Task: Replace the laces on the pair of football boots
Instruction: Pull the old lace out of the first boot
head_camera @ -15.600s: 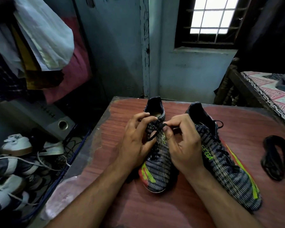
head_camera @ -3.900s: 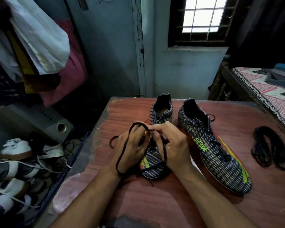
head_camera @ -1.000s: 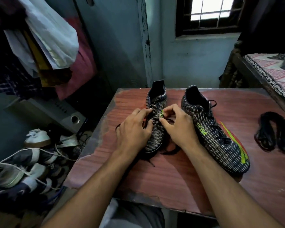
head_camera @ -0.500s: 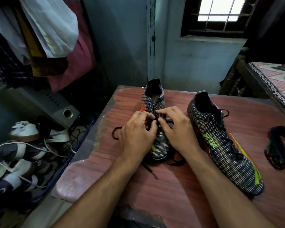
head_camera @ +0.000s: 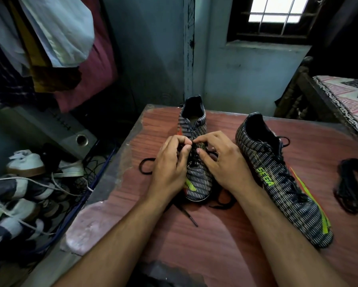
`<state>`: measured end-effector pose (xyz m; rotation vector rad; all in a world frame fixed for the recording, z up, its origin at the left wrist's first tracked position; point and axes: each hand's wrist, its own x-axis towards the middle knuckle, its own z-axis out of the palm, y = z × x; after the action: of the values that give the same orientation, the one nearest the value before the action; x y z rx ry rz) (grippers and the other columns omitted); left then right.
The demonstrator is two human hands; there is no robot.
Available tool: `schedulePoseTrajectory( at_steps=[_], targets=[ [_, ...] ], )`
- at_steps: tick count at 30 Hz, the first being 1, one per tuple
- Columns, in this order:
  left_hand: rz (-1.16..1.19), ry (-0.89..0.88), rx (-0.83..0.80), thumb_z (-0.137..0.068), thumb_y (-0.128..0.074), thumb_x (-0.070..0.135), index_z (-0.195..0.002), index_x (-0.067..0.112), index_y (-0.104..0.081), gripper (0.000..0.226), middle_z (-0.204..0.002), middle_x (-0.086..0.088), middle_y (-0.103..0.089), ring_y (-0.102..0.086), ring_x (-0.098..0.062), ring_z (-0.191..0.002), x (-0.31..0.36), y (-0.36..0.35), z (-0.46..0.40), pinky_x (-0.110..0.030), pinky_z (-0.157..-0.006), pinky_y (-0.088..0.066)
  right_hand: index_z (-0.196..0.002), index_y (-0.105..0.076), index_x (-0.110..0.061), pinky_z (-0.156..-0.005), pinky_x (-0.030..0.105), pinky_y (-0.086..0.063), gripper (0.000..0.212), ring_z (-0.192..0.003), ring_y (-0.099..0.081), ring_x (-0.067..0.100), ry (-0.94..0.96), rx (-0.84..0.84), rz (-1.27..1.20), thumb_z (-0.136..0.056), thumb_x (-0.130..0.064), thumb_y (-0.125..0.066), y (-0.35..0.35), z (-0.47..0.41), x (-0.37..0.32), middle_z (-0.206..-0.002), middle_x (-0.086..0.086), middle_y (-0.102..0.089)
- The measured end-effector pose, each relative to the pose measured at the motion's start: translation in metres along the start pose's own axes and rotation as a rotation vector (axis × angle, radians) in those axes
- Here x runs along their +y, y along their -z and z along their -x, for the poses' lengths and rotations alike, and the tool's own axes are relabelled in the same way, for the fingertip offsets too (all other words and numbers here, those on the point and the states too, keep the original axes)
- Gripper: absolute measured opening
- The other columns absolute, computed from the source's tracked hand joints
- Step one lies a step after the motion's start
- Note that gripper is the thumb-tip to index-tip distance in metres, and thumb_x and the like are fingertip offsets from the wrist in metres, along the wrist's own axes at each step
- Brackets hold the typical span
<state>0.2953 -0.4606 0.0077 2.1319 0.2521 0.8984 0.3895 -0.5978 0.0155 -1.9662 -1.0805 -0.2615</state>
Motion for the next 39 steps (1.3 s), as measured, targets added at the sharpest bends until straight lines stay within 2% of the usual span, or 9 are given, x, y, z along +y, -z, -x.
schedulePoseTrajectory(
  at_steps=[3,6,13,19,25,30,33,36,39],
  targets=[
    [0.047,-0.032,0.004,-0.097,-0.061,0.011,-0.101,0.018,-0.062,0.008,-0.098,0.01,-0.065,-0.063,-0.009,-0.095,0.004,0.002,0.003,-0.029,-0.086,-0.05,-0.118,-0.071,-0.026,-0.089,0.034,-0.056,0.022,-0.103,-0.061,0.005,-0.014,-0.005,0.04,-0.096,-0.025,-0.068,0.001,0.003,-0.002,-0.115,-0.01,-0.063],
    [0.357,0.078,-0.076,-0.093,-0.06,0.005,-0.107,0.023,-0.051,0.025,-0.095,0.007,-0.062,-0.06,-0.008,-0.089,0.002,0.005,0.0,-0.028,-0.084,-0.049,-0.117,-0.071,-0.026,-0.088,0.036,-0.058,0.021,-0.102,-0.064,0.007,-0.006,0.001,0.051,-0.096,-0.025,-0.069,0.0,0.004,-0.006,-0.116,-0.01,-0.063],
    [0.87,0.266,-0.23,-0.075,-0.06,-0.012,-0.11,0.019,-0.046,0.049,-0.085,0.003,-0.059,-0.046,-0.008,-0.077,-0.007,0.018,-0.005,-0.016,-0.073,-0.044,-0.117,-0.068,-0.026,-0.075,0.024,-0.046,0.022,-0.081,-0.054,0.001,0.024,0.012,0.136,-0.095,-0.023,-0.07,-0.004,0.006,-0.015,-0.112,-0.008,-0.062],
    [0.908,0.303,-0.277,-0.069,-0.062,-0.018,-0.099,0.018,-0.051,0.048,-0.08,0.004,-0.049,-0.042,-0.007,-0.075,-0.009,0.02,-0.006,-0.017,-0.071,-0.042,-0.117,-0.068,-0.026,-0.081,0.034,-0.052,0.022,-0.099,-0.063,0.019,0.045,-0.006,0.114,-0.095,-0.02,-0.069,-0.006,0.005,-0.015,-0.111,-0.004,-0.06],
    [0.819,0.348,-0.21,-0.067,-0.068,-0.015,-0.095,0.018,-0.054,0.046,-0.08,0.004,-0.052,-0.045,-0.007,-0.073,-0.003,0.021,-0.007,-0.016,-0.073,-0.046,-0.107,-0.059,-0.025,-0.085,0.048,-0.05,0.011,-0.095,-0.052,0.021,0.048,-0.07,0.147,-0.096,-0.026,-0.059,-0.01,0.0,-0.01,-0.109,-0.001,-0.053],
    [0.544,0.293,-0.131,-0.077,-0.074,0.0,-0.105,0.017,-0.055,0.038,-0.085,0.002,-0.058,-0.051,-0.011,-0.08,0.007,0.011,-0.002,-0.024,-0.077,-0.046,-0.091,-0.049,-0.019,-0.086,0.039,-0.043,0.024,-0.089,-0.047,0.019,-0.028,-0.103,0.015,-0.087,-0.039,-0.036,-0.001,0.0,-0.017,-0.097,-0.004,-0.047],
    [0.461,0.222,-0.125,-0.082,-0.073,0.003,-0.104,0.016,-0.057,0.029,-0.088,0.001,-0.059,-0.053,-0.015,-0.081,0.007,0.008,-0.002,-0.029,-0.078,-0.046,-0.078,-0.044,-0.022,-0.075,0.033,-0.038,0.021,-0.083,-0.046,0.016,-0.065,-0.119,-0.051,-0.08,-0.043,-0.042,0.003,-0.005,-0.018,-0.089,-0.006,-0.045],
    [0.439,0.2,-0.135,-0.084,-0.07,-0.003,-0.101,0.016,-0.057,0.029,-0.087,0.004,-0.057,-0.052,-0.01,-0.08,0.007,0.007,-0.005,-0.023,-0.076,-0.044,-0.075,-0.042,-0.023,-0.07,0.029,-0.033,0.024,-0.08,-0.047,0.017,-0.034,-0.087,-0.028,-0.082,-0.029,-0.064,-0.003,-0.01,-0.012,-0.086,-0.004,-0.048],
    [0.43,0.184,-0.17,-0.087,-0.068,-0.012,-0.103,0.012,-0.058,0.031,-0.086,0.002,-0.055,-0.049,-0.011,-0.079,0.001,0.008,-0.002,-0.023,-0.074,-0.041,-0.077,-0.044,-0.022,-0.068,0.031,-0.038,0.028,-0.074,-0.046,0.012,-0.05,0.039,-0.101,-0.087,-0.005,-0.064,-0.006,-0.008,-0.008,-0.081,-0.007,-0.05]
  ],
)
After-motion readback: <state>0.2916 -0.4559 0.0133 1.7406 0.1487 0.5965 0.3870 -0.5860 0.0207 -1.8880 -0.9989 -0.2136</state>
